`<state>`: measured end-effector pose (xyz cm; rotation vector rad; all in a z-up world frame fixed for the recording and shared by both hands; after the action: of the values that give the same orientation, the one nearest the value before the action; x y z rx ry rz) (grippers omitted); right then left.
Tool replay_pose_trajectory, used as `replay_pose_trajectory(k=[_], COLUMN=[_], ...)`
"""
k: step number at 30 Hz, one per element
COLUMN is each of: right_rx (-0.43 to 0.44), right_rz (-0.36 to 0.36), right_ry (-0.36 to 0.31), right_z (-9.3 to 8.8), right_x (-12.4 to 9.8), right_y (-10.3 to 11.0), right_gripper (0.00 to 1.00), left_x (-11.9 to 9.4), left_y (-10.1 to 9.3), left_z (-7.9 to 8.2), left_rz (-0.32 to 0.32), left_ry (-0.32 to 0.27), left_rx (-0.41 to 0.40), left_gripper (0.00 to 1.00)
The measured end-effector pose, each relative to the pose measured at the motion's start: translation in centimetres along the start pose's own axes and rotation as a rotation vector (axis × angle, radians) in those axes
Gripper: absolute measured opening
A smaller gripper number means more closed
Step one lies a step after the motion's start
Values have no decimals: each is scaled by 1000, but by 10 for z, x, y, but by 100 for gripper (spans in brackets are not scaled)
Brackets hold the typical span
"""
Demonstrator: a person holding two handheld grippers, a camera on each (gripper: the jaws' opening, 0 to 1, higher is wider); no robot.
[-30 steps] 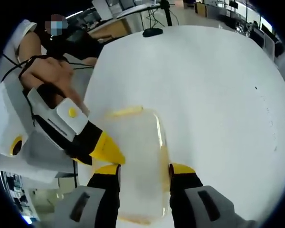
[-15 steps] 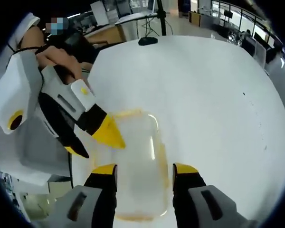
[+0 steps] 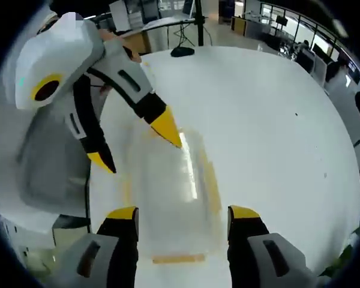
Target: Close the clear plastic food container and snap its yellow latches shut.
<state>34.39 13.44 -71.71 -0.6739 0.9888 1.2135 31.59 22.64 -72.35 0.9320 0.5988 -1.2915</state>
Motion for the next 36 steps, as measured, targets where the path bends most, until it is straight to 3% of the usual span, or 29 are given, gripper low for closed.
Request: replay_pose_trajectory(k=[7, 15, 30, 36], right_rx=[-9, -77, -152, -148], right_rz=[-63, -85, -90, -96], right_ry=[-5, 40, 105, 99], right_z=[-18, -31, -41, -41], right_x=[-10, 1, 22, 23], right_y=[8, 12, 9, 8], right_gripper=[68, 79, 80, 79], left_x=[-5, 13, 35, 39], left_y=[20, 20, 16, 14], left_z=[-5, -8, -17, -20], left_rz=[-9, -68, -123, -119], left_ry=[-13, 19, 88, 105], left_rx=[-25, -12, 21, 31], left_gripper=[72, 79, 82, 84])
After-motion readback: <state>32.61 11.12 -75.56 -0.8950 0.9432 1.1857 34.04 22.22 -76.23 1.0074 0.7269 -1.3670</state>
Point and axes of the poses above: the point that each gripper's makers call its tool centre point, and the gripper's own axes: x roughly forward along the fingers, y roughly to its left, z roughly out of its top, the point moved 4 cm from there along -x, roughly backward along the fingers, and after that the axes turned 1 degree about z, right-handed, at the moved point
